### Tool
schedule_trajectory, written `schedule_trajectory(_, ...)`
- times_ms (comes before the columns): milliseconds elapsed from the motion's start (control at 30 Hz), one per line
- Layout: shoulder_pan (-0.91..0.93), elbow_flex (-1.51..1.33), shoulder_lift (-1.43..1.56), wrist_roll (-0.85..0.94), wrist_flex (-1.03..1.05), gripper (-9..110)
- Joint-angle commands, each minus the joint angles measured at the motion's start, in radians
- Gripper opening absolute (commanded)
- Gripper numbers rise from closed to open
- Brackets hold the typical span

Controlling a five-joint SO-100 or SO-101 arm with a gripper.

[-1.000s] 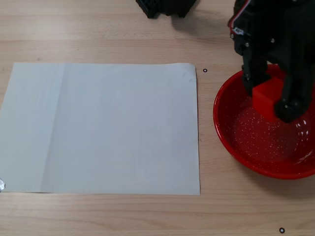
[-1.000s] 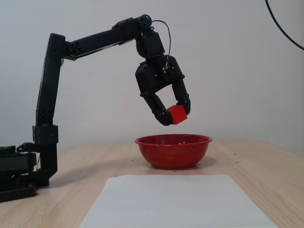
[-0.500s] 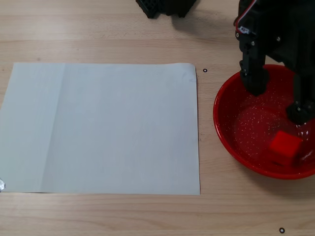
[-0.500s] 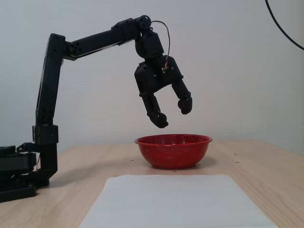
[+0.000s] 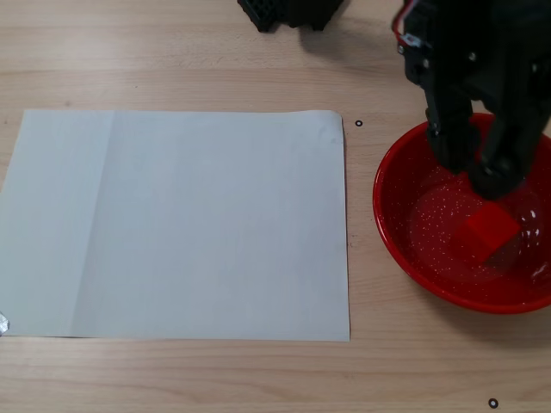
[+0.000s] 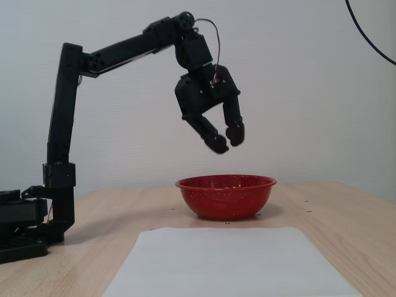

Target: Grasp the red cube and put it in the red bowl.

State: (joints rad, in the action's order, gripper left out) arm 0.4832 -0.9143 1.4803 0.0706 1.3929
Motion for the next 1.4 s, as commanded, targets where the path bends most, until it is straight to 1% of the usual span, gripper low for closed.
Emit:
schedule_trajectory(0,-0.011,0.011,0.218,0.018,0.000,0)
schedule_trajectory(200,-0.046,-0.156,0.360,0.026,-0.043,0)
schedule_trajectory(433,-0.132,-0.436,0.572,0.012,-0.153,0)
schedule_trajectory(533,-0.178,-0.589,0.680,-0.008,-0.235,0)
schedule_trajectory(700,-0.247,-0.900,0.884,-0.044,-0.430,0)
schedule_trajectory(900,-0.302,-1.250,1.098,-0.038,-0.603,0)
schedule_trajectory(1367,-0.318,-1.764,1.402,-0.038,-0.922,0)
